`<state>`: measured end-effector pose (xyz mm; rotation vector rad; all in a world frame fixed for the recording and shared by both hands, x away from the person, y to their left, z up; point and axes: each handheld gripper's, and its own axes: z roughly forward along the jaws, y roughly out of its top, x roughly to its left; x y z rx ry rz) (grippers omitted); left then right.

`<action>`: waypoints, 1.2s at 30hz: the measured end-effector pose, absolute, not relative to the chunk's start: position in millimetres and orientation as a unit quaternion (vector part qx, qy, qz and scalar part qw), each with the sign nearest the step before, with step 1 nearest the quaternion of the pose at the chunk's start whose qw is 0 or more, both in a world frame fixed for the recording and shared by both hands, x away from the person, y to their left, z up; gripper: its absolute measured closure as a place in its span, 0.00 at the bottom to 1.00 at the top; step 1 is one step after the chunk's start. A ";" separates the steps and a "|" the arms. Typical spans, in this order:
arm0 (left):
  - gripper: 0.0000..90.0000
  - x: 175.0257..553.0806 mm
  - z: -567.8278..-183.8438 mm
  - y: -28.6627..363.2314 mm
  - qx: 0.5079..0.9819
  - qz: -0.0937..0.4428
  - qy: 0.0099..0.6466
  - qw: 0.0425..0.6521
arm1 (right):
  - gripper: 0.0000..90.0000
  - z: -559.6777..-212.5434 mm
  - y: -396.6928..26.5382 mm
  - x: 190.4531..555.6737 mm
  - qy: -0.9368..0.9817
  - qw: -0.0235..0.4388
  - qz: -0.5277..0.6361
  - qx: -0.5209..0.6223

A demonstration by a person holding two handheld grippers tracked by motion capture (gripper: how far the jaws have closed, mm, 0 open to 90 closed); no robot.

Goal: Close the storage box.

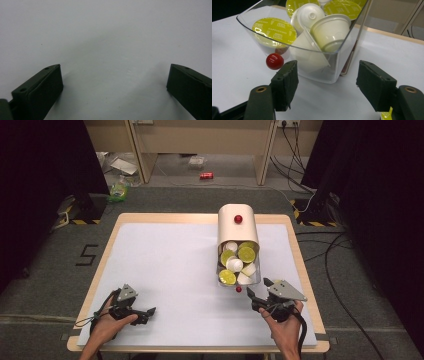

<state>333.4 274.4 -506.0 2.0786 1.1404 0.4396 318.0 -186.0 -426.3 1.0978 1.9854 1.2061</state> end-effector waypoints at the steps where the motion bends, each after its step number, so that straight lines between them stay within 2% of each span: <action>1: 0.00 333.4 -506.0 274.4 0.805 0.170 0.442 0.357 | 0.37 -426.1 -185.1 318.0 0.742 0.285 0.448 0.409; 20: 0.00 333.4 -506.0 274.4 0.805 0.170 0.442 0.357 | 0.39 -421.0 -180.9 320.9 0.728 0.303 0.460 0.407; 36: 0.00 333.5 -506.0 274.4 0.806 0.170 0.442 0.357 | 0.36 -416.6 -182.4 325.3 0.717 0.301 0.468 0.420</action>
